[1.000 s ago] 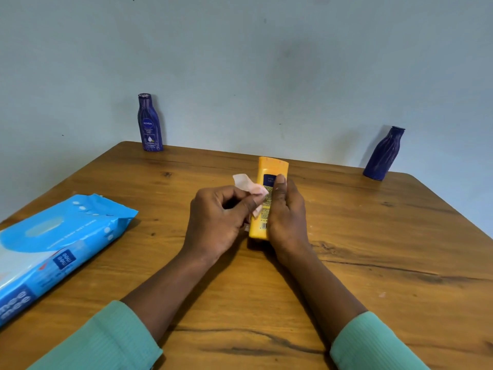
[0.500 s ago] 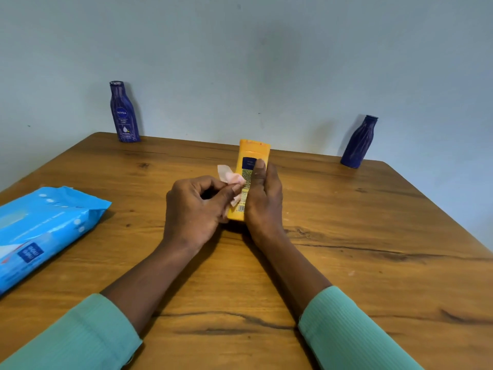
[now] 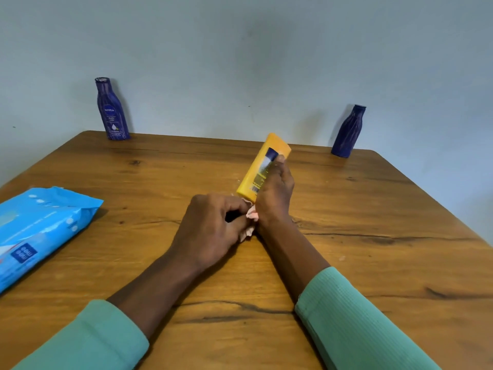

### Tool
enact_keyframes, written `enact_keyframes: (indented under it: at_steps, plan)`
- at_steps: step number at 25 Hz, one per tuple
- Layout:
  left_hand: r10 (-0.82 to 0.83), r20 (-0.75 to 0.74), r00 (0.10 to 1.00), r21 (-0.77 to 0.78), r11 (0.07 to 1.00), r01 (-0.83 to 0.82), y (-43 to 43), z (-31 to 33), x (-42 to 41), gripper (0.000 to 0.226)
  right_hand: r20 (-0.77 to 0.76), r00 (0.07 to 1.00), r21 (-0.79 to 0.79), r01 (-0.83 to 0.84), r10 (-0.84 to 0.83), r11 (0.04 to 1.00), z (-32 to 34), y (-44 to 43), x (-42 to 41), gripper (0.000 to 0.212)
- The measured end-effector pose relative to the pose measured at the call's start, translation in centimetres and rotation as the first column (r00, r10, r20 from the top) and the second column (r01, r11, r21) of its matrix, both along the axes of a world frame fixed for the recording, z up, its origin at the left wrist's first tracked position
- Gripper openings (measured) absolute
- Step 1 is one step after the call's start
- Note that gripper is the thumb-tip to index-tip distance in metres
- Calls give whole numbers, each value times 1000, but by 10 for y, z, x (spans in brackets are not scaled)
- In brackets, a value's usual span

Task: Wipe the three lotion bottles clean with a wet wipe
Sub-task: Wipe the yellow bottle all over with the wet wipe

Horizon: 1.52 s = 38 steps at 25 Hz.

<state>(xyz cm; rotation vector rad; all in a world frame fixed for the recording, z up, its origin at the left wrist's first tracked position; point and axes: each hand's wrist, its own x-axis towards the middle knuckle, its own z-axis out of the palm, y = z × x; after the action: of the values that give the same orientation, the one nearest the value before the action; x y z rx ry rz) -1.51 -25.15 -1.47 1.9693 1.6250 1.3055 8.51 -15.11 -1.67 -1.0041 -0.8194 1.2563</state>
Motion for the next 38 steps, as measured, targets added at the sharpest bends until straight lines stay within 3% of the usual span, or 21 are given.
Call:
enact_keyframes:
  at_steps: [3, 6, 12, 15, 17, 21, 26, 31, 36, 38]
  plan:
    - [81, 115, 990, 97, 991, -93, 3, 1, 1, 10, 20, 1000, 29, 15, -16, 999, -3, 1, -3, 33]
    - [173, 249, 953, 164, 962, -217, 10, 5, -2, 15, 23, 999, -50, 26, -25, 998, -8, 6, -2, 31]
    - [220, 509, 832, 100, 945, -311, 19, 1, -7, 18, 148, 989, -81, 45, -32, 996, -14, 8, -12, 27]
    - [123, 497, 859, 24, 988, -156, 15, -3, 5, 20, 125, 990, -129, 81, -65, 988, -14, 9, -10, 39]
    - [45, 478, 877, 37, 997, -71, 16, -2, 10, 22, -39, 999, -186, -26, 19, 982, -10, 11, -8, 40]
    - [29, 539, 842, 94, 991, -95, 21, 0, 5, 25, -318, 931, -231, -261, 181, 937, 2, 7, -13, 45]
    - [68, 601, 796, 76, 987, -142, 19, 2, 9, 25, -304, 931, -253, -281, 199, 926, -1, 7, -13, 46]
    - [6, 406, 914, -50, 999, 15, 19, -2, 13, 31, -364, 919, -296, -268, 151, 917, -5, 15, -9, 54]
    - [83, 653, 753, -71, 996, -49, 22, 3, 7, 26, -375, 916, -281, -258, 141, 925, -10, 15, -14, 47]
    - [86, 663, 744, -72, 996, -51, 21, 4, 7, 30, -379, 915, -291, -261, 139, 920, -10, 15, -13, 48]
